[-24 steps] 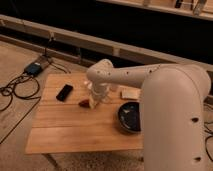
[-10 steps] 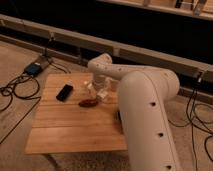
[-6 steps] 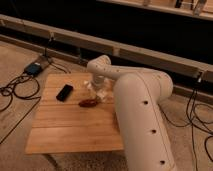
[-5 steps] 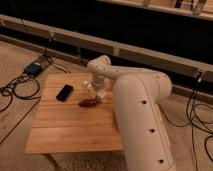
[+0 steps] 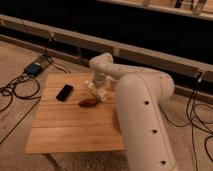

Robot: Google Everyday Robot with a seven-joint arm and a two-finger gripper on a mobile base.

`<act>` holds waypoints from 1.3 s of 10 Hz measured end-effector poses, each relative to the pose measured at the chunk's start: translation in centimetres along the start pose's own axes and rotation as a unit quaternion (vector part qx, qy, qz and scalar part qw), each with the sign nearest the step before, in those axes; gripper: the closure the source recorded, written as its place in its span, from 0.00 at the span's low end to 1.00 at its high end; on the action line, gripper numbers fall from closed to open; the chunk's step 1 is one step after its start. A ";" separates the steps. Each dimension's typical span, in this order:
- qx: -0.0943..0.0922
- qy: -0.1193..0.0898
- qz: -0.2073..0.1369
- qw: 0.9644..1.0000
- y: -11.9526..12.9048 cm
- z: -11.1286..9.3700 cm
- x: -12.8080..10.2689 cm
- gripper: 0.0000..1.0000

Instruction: Place the bottle in the ceramic bowl

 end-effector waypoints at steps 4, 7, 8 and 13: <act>-0.004 -0.016 0.011 1.000 1.8 -3.9 1.8 1.00; -0.017 -0.009 0.037 0.999 3.5 -6.3 6.5 1.00; -0.018 -0.002 0.052 0.998 3.5 -6.6 8.2 1.00; 0.003 0.024 0.168 0.985 -0.1 -7.2 16.7 1.00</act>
